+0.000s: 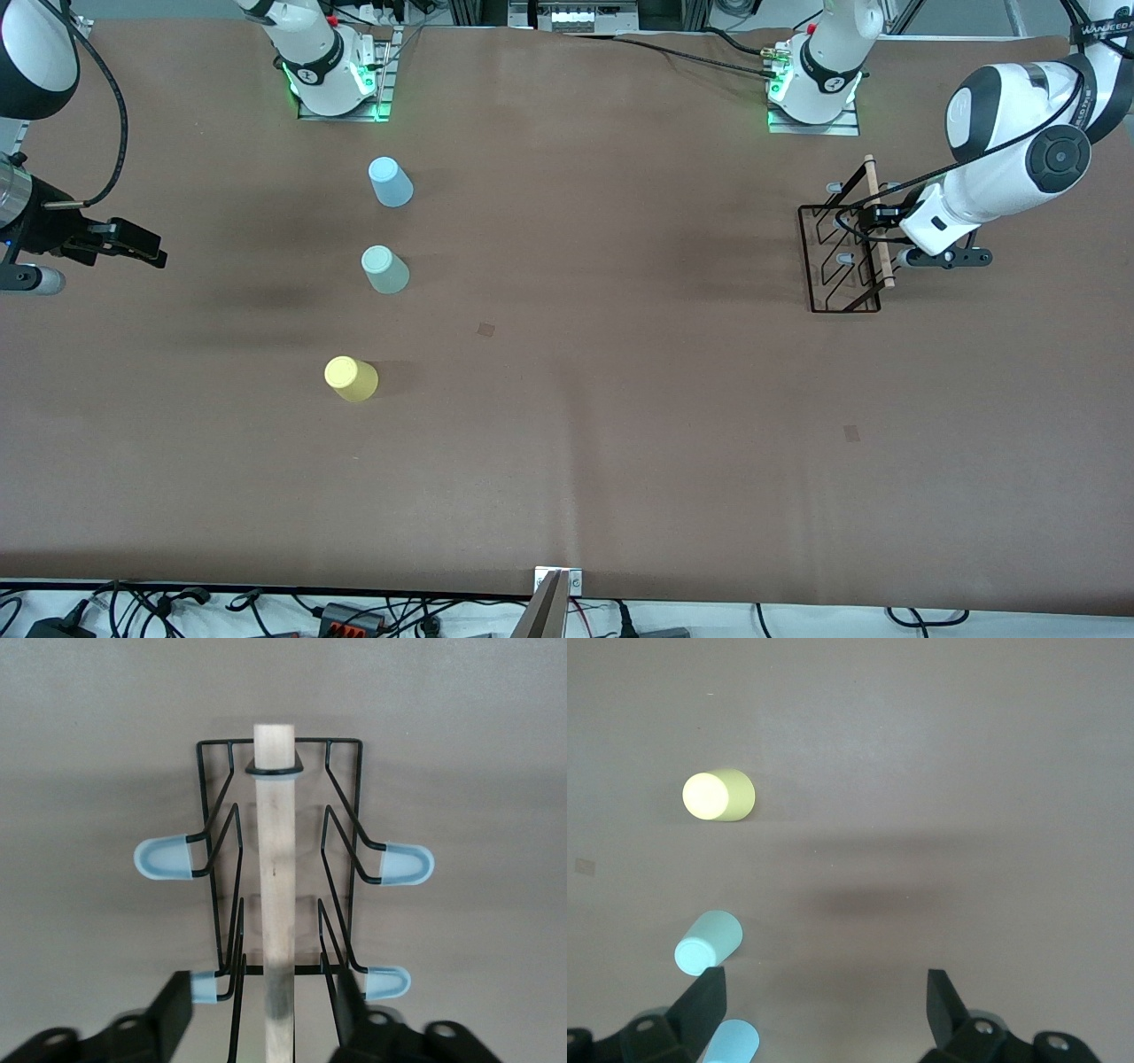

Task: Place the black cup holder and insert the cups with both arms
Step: 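Reach the left gripper to the rack and grasp its wooden handle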

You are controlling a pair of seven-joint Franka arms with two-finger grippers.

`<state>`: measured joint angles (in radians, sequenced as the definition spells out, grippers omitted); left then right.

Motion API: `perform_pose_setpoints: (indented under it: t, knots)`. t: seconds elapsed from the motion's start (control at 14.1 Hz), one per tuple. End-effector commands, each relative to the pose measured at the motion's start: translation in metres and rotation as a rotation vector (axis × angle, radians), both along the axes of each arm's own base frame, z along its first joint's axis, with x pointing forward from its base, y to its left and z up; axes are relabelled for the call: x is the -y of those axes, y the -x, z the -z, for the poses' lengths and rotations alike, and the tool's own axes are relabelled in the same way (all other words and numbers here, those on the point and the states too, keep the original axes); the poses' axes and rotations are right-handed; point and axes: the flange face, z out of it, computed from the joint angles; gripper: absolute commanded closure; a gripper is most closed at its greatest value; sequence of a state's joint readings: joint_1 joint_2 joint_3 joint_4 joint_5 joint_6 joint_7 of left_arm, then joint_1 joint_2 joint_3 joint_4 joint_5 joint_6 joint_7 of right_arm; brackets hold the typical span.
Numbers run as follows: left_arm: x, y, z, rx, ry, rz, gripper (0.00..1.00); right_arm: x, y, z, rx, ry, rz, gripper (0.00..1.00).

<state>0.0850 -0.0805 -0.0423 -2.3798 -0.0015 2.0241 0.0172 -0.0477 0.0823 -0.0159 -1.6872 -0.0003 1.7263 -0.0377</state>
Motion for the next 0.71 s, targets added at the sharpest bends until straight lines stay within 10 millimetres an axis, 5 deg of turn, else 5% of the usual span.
perform_pose_setpoints:
  t: [0.0, 0.43, 0.64]
  knots:
    - [-0.002, 0.001, 0.005, 0.001, 0.015, 0.013, 0.50, -0.002, 0.003, -0.005, 0.005, 0.001, 0.000, 0.00]
    - [-0.002, 0.001, 0.010, -0.006, 0.015, 0.011, 0.64, -0.007, 0.003, -0.010, 0.015, 0.033, -0.014, 0.00]
    - [-0.001, 0.001, 0.009, -0.009, 0.018, 0.007, 0.88, -0.008, 0.004, -0.017, 0.042, 0.033, -0.014, 0.00]
